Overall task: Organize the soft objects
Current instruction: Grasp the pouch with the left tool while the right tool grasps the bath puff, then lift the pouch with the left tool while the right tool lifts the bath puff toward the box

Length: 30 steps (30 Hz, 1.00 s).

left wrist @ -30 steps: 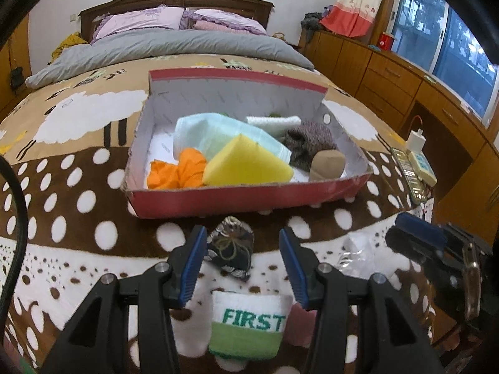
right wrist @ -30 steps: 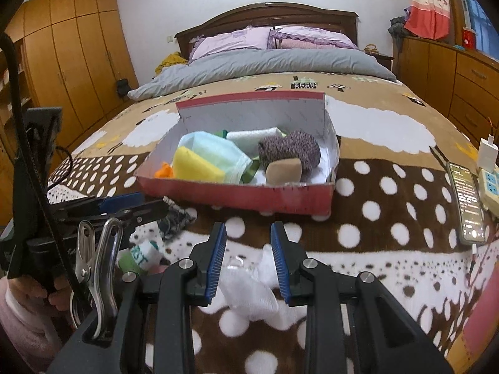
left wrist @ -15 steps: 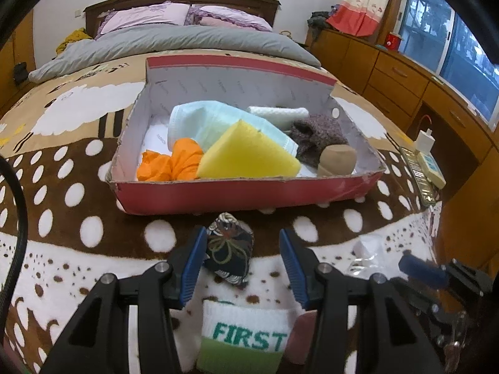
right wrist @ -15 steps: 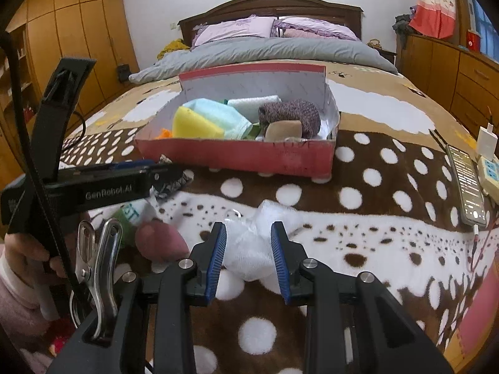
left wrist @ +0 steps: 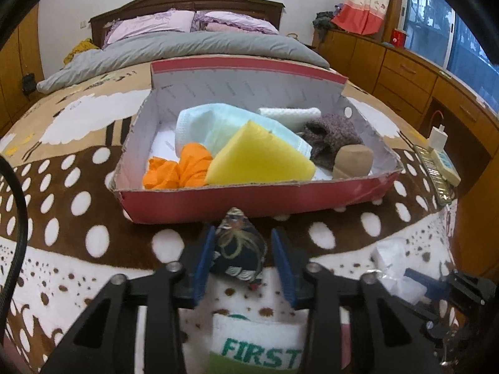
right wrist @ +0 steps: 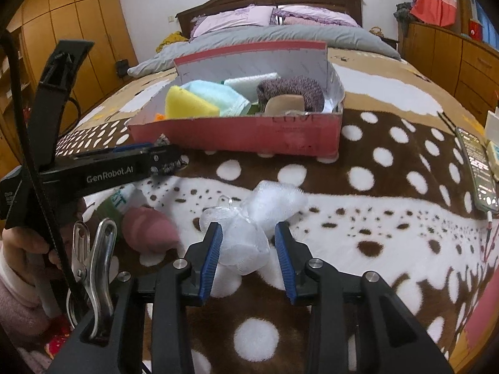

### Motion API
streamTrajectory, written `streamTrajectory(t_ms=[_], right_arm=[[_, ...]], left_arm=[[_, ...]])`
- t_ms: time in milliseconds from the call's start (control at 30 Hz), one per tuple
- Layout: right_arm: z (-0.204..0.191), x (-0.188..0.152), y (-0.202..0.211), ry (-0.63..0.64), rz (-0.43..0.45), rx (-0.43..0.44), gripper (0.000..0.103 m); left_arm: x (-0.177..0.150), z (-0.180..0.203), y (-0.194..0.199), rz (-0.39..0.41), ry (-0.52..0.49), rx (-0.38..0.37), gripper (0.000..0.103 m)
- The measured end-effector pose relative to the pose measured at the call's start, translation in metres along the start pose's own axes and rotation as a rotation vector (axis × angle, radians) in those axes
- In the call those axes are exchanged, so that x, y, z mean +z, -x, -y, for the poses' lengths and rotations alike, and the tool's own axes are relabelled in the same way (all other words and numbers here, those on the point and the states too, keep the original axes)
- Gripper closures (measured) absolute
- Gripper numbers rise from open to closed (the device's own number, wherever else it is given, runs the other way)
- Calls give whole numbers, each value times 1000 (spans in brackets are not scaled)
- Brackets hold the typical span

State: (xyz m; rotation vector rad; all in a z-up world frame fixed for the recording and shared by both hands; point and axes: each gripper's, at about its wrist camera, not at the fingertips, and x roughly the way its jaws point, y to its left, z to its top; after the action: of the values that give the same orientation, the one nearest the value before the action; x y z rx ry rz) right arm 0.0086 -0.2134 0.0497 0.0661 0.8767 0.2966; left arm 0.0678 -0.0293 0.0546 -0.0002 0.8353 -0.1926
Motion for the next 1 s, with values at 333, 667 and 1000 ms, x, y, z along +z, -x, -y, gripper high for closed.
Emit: streamTrajectory(t_ms=[333, 667, 1000], right_arm=[[0, -5, -12, -8, -40, 21, 67], [1, -6, -17, -11, -56, 22, 67], [-1, -8, -16, -3, -51, 23, 67]], left_arm=[[1, -9, -1, -3, 29, -22, 75], [-1, -8, 0, -7, 32, -29, 75], [-1, -6, 11, 4, 13, -53, 77]])
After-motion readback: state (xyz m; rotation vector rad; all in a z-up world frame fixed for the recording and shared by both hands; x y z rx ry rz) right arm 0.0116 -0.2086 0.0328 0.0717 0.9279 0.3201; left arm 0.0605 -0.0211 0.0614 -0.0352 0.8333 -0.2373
